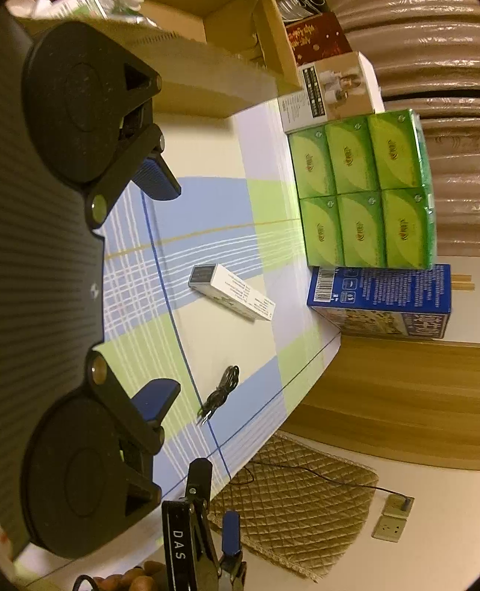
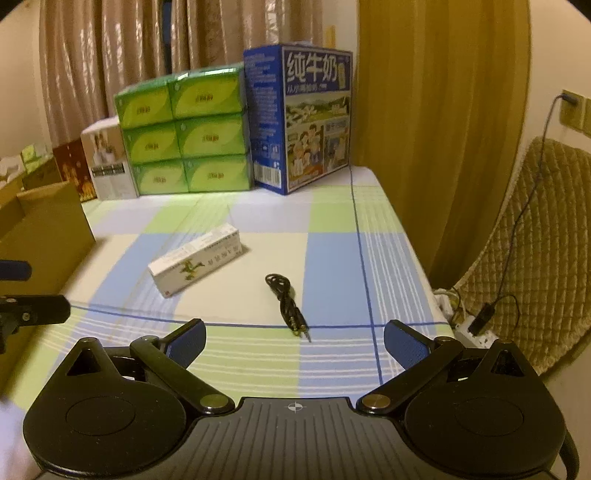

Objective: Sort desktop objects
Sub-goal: 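Move both open tools back toward the white tube box and black cable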

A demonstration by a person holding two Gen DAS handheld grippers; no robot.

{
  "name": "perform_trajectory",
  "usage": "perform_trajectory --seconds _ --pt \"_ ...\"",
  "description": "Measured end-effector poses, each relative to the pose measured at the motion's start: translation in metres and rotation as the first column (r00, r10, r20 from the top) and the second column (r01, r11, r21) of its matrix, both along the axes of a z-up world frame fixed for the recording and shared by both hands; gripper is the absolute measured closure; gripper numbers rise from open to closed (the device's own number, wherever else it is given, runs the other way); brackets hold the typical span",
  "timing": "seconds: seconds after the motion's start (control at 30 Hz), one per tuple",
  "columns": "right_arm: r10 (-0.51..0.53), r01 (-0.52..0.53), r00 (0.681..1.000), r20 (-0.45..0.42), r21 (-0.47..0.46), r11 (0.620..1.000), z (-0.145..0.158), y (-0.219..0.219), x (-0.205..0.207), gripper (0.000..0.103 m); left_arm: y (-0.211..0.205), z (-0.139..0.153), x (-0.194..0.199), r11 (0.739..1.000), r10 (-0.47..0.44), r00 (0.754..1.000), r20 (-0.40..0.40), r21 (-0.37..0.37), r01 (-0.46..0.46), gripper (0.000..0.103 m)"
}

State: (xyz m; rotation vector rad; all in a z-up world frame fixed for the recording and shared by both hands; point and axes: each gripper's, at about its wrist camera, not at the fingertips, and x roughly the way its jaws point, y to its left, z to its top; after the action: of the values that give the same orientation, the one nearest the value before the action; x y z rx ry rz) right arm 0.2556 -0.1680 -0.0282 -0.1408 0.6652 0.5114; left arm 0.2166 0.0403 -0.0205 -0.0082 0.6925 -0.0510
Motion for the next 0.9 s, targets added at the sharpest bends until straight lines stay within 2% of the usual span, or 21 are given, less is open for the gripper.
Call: perform_trajectory --seconds 0.13,0.4,0.63,0.83,0.9 --pt "0.014 -0.014 1.0 0.004 -0.012 1.0 -0.01 0.007 0.018 0.004 0.001 -0.006 0.019 1.0 -0.001 1.0 0.009 0.003 0.001 0.003" --pt "0.043 -0.042 0.999 0.004 -0.054 0.998 -0.027 0.014 0.041 0.016 0.0 -0.019 0.051 0.999 -0.024 1.0 -0.013 0.027 0.024 0.005" --pt "0.074 -0.074 0.997 -0.004 -0.062 0.995 -0.038 0.024 0.052 0.023 -0.003 -0.031 0.073 0.998 -0.038 0.999 -0.014 0.045 0.039 0.007" --pt "0.078 -0.078 0.997 -0.009 -0.062 0.995 -0.044 0.029 0.06 0.03 0.0 -0.043 0.086 0.999 -0.037 0.999 -0.028 0.025 0.038 0.012" --pt "0.079 -0.08 0.997 -0.013 -0.063 0.995 -0.046 0.03 0.063 0.036 0.001 -0.045 0.091 0.999 -0.036 0.999 -0.024 0.024 0.036 0.012"
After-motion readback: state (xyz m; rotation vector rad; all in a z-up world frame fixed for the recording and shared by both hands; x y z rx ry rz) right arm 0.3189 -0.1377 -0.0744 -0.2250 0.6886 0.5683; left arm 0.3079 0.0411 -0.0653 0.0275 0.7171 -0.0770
